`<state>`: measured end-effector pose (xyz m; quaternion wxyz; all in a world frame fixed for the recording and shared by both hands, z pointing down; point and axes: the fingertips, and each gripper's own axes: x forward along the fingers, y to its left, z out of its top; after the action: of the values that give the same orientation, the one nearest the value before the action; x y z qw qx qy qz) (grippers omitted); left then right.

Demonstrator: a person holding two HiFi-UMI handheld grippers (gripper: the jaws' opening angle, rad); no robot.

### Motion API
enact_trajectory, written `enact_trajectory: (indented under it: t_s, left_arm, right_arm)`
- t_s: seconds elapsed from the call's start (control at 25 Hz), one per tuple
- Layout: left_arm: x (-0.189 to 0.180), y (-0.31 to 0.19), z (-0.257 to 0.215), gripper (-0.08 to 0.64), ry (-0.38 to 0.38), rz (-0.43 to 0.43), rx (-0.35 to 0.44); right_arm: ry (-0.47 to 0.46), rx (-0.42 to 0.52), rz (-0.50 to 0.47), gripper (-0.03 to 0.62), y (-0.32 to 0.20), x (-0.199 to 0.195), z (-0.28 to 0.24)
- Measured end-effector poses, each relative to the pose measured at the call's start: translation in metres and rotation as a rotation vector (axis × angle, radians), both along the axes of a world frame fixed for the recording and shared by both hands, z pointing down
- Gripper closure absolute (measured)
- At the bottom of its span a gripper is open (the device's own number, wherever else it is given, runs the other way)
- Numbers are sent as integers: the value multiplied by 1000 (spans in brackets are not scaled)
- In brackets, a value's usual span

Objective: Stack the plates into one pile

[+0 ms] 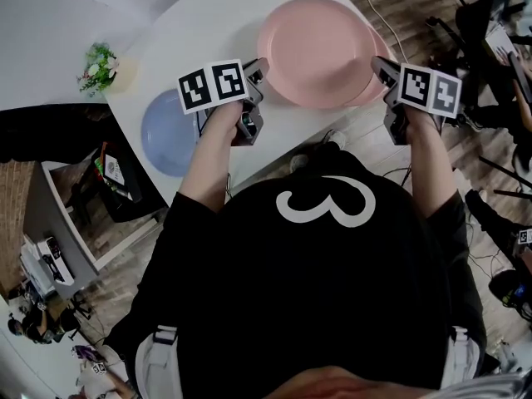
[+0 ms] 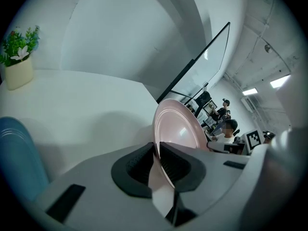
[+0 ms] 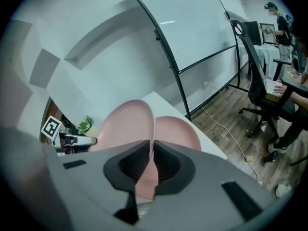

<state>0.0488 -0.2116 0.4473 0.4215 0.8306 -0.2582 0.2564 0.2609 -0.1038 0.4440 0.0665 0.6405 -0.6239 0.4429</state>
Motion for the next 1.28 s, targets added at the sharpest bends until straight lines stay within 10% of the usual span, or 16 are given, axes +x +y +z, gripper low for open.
enact_trajectory:
  t_s: [1.28]
  left_arm:
    - [84, 26, 53, 505, -117, 20, -58]
  right_arm:
    - [-86, -103, -3, 551, 25, 84, 57]
